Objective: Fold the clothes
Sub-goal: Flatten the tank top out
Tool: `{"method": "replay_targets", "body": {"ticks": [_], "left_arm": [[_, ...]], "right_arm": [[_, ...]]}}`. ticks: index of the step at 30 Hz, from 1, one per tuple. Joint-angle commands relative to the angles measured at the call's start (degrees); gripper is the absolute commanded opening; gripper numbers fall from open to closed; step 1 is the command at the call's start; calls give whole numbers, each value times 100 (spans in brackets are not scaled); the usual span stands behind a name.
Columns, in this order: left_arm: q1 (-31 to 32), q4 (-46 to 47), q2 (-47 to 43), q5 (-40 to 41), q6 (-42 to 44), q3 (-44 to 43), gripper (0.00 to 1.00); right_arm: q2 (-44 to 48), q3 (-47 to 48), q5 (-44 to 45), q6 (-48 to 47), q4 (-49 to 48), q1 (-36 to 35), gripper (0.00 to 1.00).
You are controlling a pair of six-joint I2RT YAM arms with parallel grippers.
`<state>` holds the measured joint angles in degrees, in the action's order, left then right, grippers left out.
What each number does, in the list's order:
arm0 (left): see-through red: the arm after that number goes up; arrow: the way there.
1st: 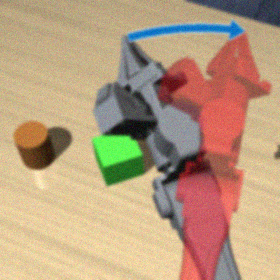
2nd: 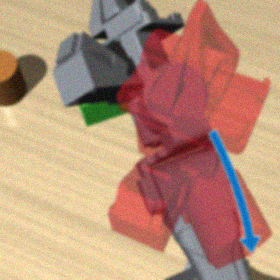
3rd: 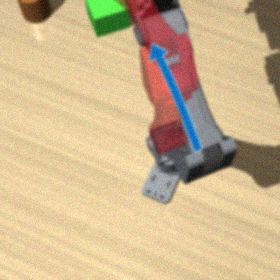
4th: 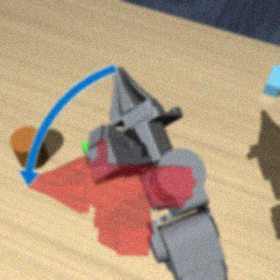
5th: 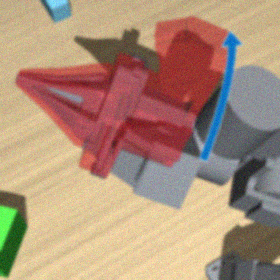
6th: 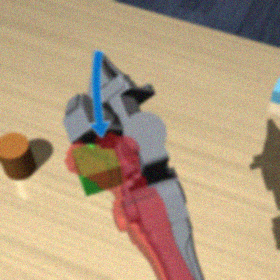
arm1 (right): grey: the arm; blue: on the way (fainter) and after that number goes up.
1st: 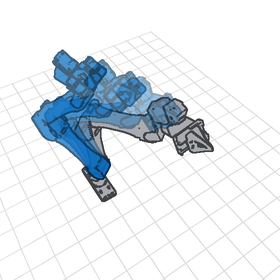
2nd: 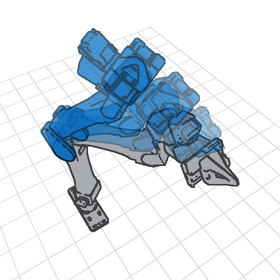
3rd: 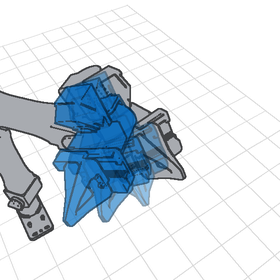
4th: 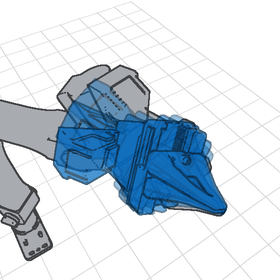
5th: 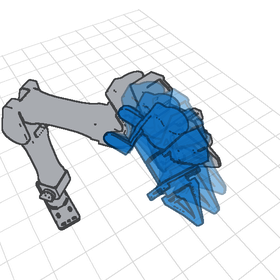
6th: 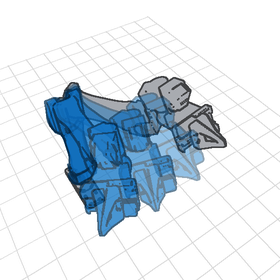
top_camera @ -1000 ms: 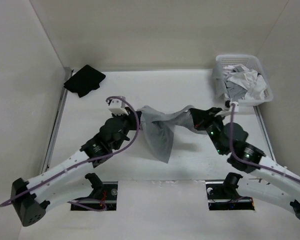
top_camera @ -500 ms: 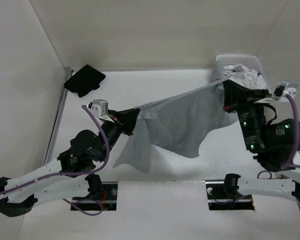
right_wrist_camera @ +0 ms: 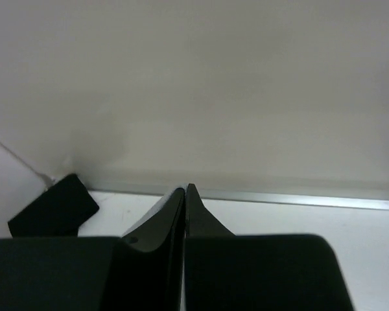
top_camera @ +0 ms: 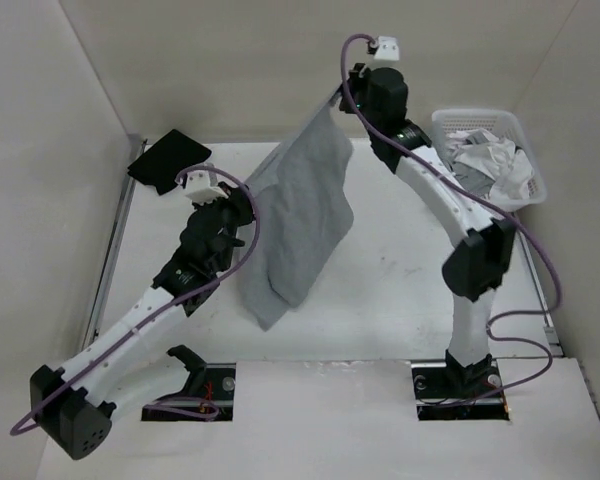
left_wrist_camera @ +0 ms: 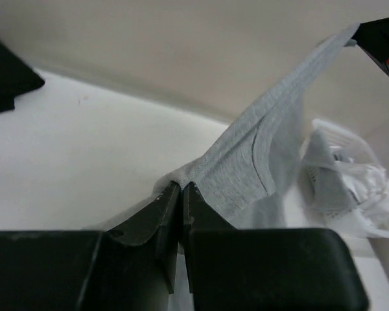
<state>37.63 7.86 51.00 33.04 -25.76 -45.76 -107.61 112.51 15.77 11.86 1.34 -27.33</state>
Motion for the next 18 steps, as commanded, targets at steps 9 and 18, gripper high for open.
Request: {"method": "replay_targets", "body": {"ticks": [9, 18], "left_arm": [[152, -223, 16, -377, -343, -468, 3], [1566, -338, -477, -52, 325, -1496, 3]], "right_arm": [[2215, -1546, 242, -139, -521, -338, 0], [4774, -2304, 1497, -1175, -609, -2050, 0]]}}
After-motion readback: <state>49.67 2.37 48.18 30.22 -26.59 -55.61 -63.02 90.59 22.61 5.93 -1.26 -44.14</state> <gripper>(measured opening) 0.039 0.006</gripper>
